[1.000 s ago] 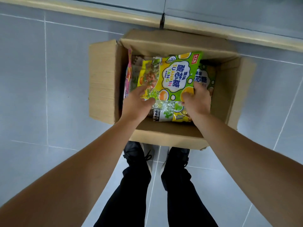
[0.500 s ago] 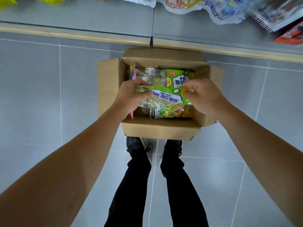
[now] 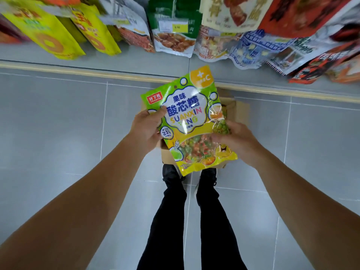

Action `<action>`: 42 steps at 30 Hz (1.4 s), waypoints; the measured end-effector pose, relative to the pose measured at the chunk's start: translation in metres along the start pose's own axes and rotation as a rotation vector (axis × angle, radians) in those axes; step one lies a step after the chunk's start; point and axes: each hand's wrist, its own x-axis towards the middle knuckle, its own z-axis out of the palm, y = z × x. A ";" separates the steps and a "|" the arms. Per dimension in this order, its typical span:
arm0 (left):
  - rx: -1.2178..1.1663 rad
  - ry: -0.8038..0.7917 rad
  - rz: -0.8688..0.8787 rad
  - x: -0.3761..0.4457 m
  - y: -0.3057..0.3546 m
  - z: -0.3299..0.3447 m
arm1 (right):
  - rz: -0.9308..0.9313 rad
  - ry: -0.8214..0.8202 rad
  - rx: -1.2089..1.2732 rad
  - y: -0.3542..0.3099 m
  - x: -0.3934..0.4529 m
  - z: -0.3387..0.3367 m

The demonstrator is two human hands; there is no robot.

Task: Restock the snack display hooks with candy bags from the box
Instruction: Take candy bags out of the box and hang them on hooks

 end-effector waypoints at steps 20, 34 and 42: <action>0.342 -0.328 0.214 -0.264 0.045 0.077 | -0.098 0.299 0.418 -0.106 -0.231 -0.046; 0.328 -0.412 0.577 -0.487 -0.060 0.275 | -0.388 0.393 0.404 -0.037 -0.437 -0.232; 0.414 -0.499 0.687 -0.541 -0.070 0.382 | -0.523 0.488 0.518 -0.035 -0.535 -0.330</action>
